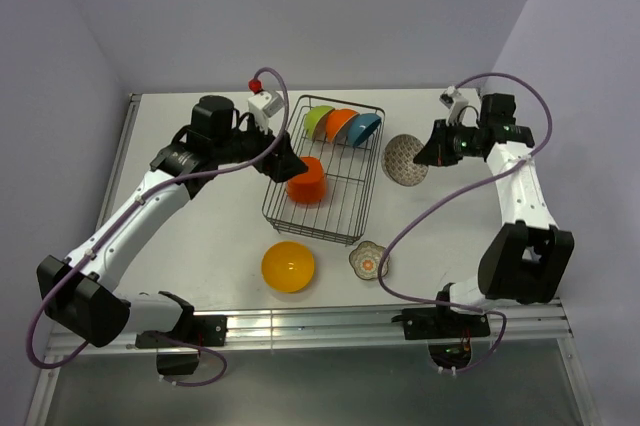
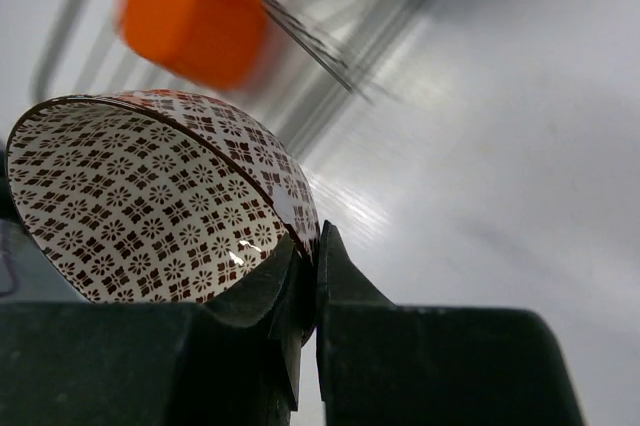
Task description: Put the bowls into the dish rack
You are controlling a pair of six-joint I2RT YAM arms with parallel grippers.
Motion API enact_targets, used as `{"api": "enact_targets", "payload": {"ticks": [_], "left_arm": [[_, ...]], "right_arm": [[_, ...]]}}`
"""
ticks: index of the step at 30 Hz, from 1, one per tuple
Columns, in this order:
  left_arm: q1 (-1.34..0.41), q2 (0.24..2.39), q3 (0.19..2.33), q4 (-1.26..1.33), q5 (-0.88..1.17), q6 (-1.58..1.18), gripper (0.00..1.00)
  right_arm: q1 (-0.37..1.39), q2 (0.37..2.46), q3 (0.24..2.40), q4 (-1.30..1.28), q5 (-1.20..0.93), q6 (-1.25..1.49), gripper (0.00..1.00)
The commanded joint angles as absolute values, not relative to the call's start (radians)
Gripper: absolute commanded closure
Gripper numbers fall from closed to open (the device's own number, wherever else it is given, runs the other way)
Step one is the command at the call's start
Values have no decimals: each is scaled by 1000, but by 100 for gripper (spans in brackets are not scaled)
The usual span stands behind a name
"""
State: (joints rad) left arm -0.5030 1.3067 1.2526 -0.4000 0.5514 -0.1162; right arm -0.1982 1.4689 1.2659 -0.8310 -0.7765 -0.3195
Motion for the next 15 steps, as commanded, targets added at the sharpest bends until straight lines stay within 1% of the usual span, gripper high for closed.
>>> {"api": "enact_targets", "payload": {"ticks": [1, 2, 3, 5, 6, 8, 11, 15], "left_arm": [[-497, 1310, 1327, -316, 658, -234, 7], [-495, 1312, 1334, -284, 669, -259, 7], [-495, 1318, 1338, -267, 698, -318, 6], [-495, 1330, 1347, -232, 730, -379, 5], [-495, 1345, 1347, -189, 750, -452, 5], [-497, 1362, 1345, -140, 793, -561, 3], [-497, 1371, 1321, -36, 804, -658, 1], [-502, 1385, 1290, 66, 805, -799, 1]], "right_arm": [[-183, 1373, 1327, -694, -1043, -103, 100], [-175, 1365, 1324, -607, -1066, -57, 100], [-170, 1353, 1318, -557, -1119, 48, 100], [-153, 1342, 1298, -418, -1149, 142, 100], [-129, 1329, 1289, -369, -1150, 217, 100], [-95, 1309, 1252, -255, -1106, 282, 100], [-14, 1270, 1207, -146, -1042, 317, 100], [81, 1281, 1195, -89, -1020, 373, 100]]}}
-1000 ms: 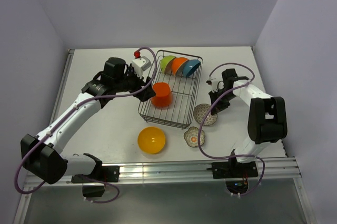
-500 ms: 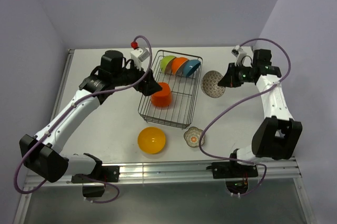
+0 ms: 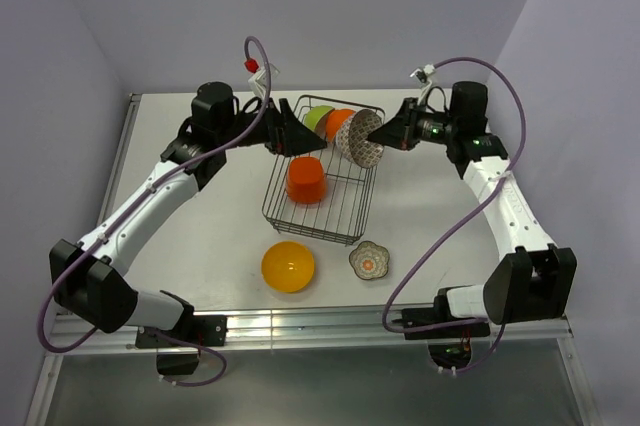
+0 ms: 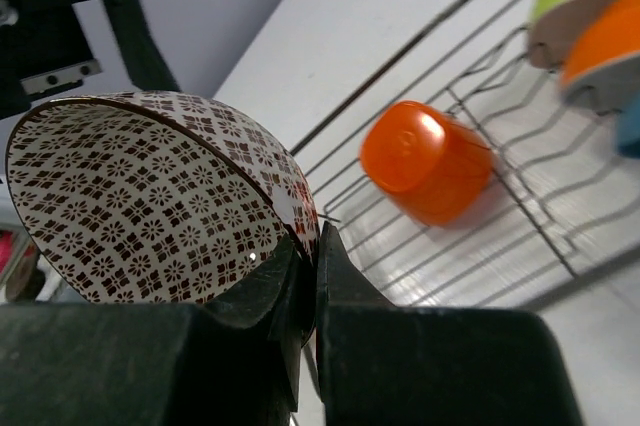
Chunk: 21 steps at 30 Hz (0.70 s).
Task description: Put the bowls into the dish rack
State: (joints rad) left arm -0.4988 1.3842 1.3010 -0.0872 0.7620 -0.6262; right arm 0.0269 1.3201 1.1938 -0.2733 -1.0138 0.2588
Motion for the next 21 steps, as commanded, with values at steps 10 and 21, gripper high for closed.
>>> {"api": "enact_targets", "payload": {"ticks": [10, 21], "left_arm": [[-522, 1416, 1244, 172, 824, -931, 1], [-558, 1436, 1279, 206, 828, -950, 4]], "right_arm": [[146, 1299, 1186, -37, -996, 400, 100], [170, 1318, 1212, -100, -947, 351, 100]]}}
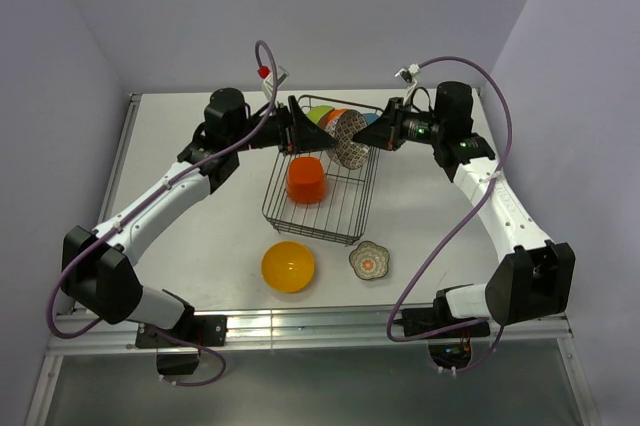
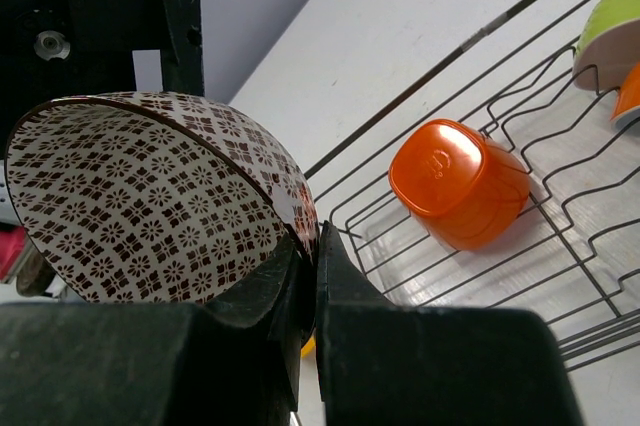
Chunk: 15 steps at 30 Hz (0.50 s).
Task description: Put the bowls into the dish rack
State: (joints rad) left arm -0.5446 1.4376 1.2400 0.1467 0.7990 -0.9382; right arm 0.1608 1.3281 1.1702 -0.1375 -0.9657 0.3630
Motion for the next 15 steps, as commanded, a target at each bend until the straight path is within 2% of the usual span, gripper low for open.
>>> {"api": "enact_targets", "payload": {"ticks": [1, 15], "left_arm": [[-561, 1436, 1282, 199, 825, -945, 5], [-587, 1459, 1327, 175, 798, -919, 18]], "right_arm": [[173, 1321, 1215, -104, -943, 350, 100], [209, 1335, 1253, -196, -847, 268, 100]]}}
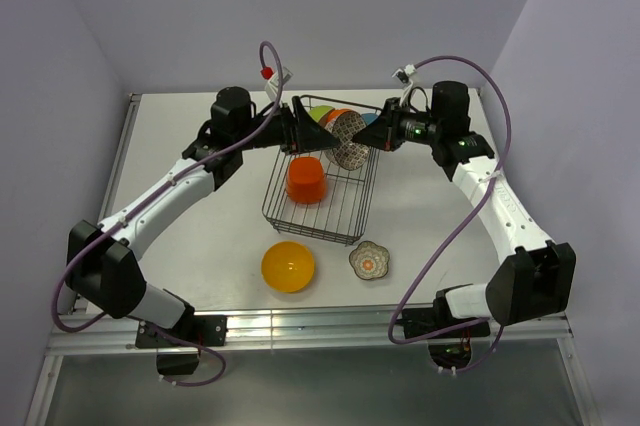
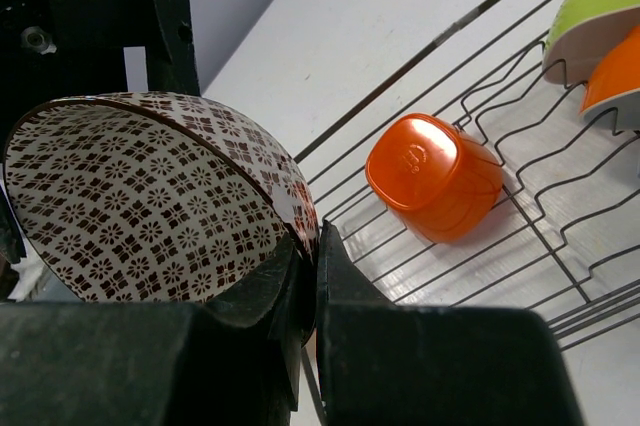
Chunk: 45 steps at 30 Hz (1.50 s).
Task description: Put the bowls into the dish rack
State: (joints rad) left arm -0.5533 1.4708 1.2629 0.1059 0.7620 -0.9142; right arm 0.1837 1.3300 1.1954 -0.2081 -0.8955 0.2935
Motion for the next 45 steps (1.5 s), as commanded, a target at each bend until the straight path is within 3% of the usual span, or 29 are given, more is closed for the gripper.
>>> {"api": "enact_targets", "payload": {"ticks": [1, 5, 8, 11, 16, 18, 23, 30, 40, 43, 45], "left_arm": [[-588, 1457, 1330, 173, 796, -917, 18], [-595, 1465, 1342, 160, 790, -896, 15], [-600, 1465, 1350, 146, 778, -878, 24], [-601, 1465, 1351, 120, 758, -854, 39], [-601, 1463, 1348, 98, 747, -830, 82], [-600, 1462, 1347, 86, 744, -821, 100], [-574, 1459, 1321, 81, 745, -831, 100], [-508, 1457, 1270, 92, 753, -871, 100], [-453, 1446, 1209, 60, 759, -853, 100], [-439, 1451, 1207, 25, 755, -821, 100], [-433, 1456, 1207, 12, 750, -790, 100]], "right_arm": [[210, 1335, 1253, -199, -842, 265, 100], [216, 1341, 1261, -215, -835, 256, 100], [222, 1342, 1266, -225, -827, 249, 100], [225, 1342, 1267, -230, -822, 242, 100], [229, 1348, 1282, -256, -818, 236, 100], [229, 1361, 1299, -270, -830, 238, 92], [227, 1371, 1327, -311, -836, 226, 76], [229, 1379, 1336, -359, -859, 219, 44], [218, 1359, 1333, -410, -851, 199, 27], [195, 1358, 1327, -419, -856, 207, 20], [181, 1356, 1319, -420, -862, 216, 9]]}}
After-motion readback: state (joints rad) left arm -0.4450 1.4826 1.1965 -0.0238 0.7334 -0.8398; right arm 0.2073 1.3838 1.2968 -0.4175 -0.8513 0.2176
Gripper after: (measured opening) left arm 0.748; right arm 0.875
